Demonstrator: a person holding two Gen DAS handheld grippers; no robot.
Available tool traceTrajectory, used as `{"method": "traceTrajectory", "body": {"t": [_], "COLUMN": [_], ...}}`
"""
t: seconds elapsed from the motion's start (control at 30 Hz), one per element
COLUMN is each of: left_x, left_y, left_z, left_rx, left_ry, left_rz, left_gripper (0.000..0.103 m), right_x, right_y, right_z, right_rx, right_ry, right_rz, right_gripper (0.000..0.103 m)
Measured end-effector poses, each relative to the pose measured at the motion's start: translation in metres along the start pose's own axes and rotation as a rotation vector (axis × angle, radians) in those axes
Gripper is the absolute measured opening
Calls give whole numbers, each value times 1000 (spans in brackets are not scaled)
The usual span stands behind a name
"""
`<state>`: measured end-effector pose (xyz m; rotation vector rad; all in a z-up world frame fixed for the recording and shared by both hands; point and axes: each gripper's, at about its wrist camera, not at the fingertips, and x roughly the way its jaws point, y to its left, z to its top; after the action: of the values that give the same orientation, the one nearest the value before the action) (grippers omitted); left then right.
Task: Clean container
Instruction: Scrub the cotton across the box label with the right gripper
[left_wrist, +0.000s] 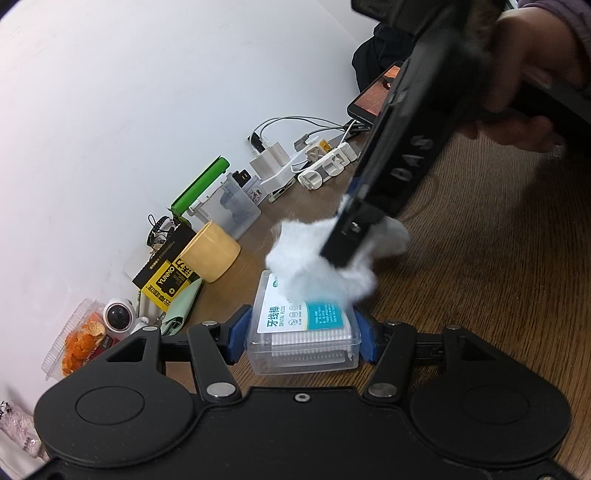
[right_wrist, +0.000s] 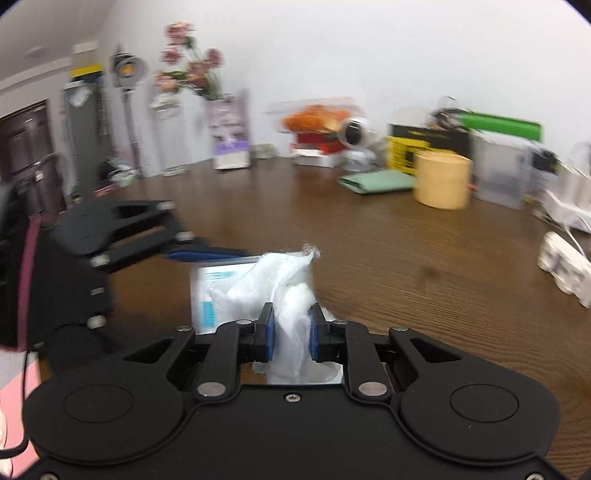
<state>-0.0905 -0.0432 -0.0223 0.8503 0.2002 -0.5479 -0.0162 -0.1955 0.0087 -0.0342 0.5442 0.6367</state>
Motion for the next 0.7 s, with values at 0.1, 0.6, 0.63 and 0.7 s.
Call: {"method": "traceTrajectory", "body": {"t": [0.1, 0.6, 0.63, 0.7], "left_x": [0, 3, 3, 3], "left_y": [0, 1, 1, 1], "left_z": [0, 0, 0, 0], "left_rx": [1, 2, 2, 2], "left_ry": [0, -1, -1, -1], "left_rz": [1, 2, 2, 0], "left_gripper": [57, 57, 57, 57], "right_x": [8, -1, -3, -8], "right_y": [-12, 32, 31, 24], "right_z": [5, 2, -1, -5], "right_rx": [34, -58, -65, -66], "right_ry": [-6, -14, -7, 8], "right_rz": [-11, 136, 119, 65], "right_gripper": [19, 19, 19, 19]}}
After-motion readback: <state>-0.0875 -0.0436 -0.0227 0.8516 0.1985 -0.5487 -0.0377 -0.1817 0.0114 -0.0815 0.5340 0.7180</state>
